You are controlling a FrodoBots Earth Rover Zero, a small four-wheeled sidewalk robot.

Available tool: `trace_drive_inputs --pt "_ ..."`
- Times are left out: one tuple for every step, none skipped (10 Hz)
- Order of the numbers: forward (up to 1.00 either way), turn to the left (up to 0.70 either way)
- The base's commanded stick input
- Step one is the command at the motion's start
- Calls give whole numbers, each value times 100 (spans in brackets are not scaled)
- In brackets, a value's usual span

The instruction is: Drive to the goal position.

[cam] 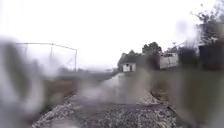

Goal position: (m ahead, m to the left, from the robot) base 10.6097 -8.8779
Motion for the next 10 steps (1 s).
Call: trace_drive_inputs --pt "85 0" --pt "85 0" --pt "85 0" --pt "85 0" --pt "85 -21" --pt "85 -34" --pt "85 -34" --pt "85 -14" --pt "85 0" --pt "85 0"
